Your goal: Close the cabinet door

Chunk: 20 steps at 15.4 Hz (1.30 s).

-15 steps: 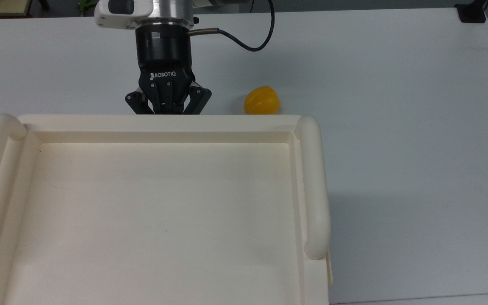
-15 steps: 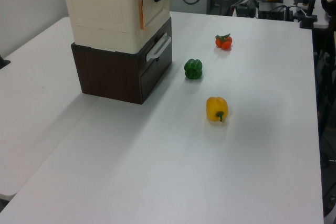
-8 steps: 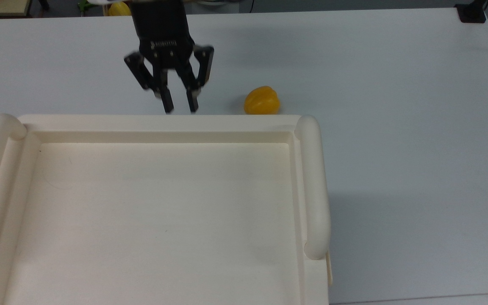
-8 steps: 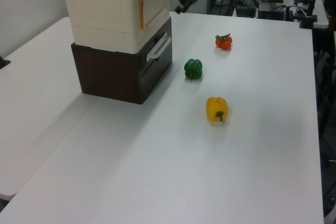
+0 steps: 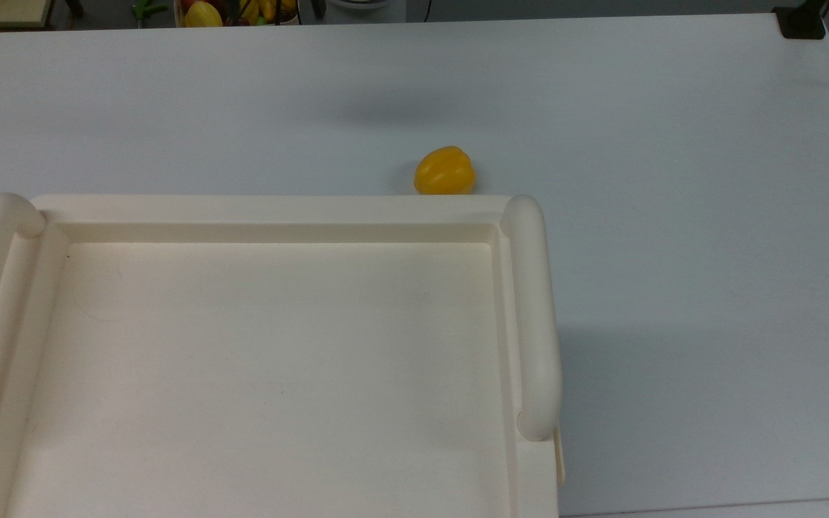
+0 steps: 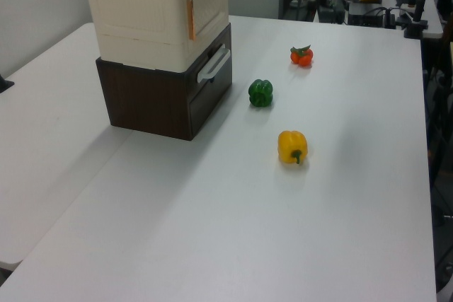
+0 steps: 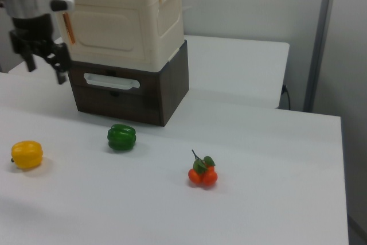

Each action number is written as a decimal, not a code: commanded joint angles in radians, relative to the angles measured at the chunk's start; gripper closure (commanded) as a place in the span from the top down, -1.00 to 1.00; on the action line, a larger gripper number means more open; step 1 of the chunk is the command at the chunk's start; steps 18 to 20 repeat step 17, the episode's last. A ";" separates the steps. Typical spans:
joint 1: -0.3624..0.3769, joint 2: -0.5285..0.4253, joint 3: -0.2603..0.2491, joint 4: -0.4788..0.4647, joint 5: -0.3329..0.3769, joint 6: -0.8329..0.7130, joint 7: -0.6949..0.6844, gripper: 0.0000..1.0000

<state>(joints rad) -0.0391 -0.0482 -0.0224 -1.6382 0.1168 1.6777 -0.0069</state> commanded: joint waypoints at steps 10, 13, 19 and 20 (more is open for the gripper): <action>0.108 -0.022 0.007 -0.020 0.012 -0.010 -0.068 1.00; 0.097 -0.018 0.006 -0.019 -0.017 0.016 -0.079 1.00; 0.091 -0.016 0.006 -0.015 -0.040 0.019 -0.073 1.00; 0.091 -0.016 0.006 -0.015 -0.040 0.019 -0.073 1.00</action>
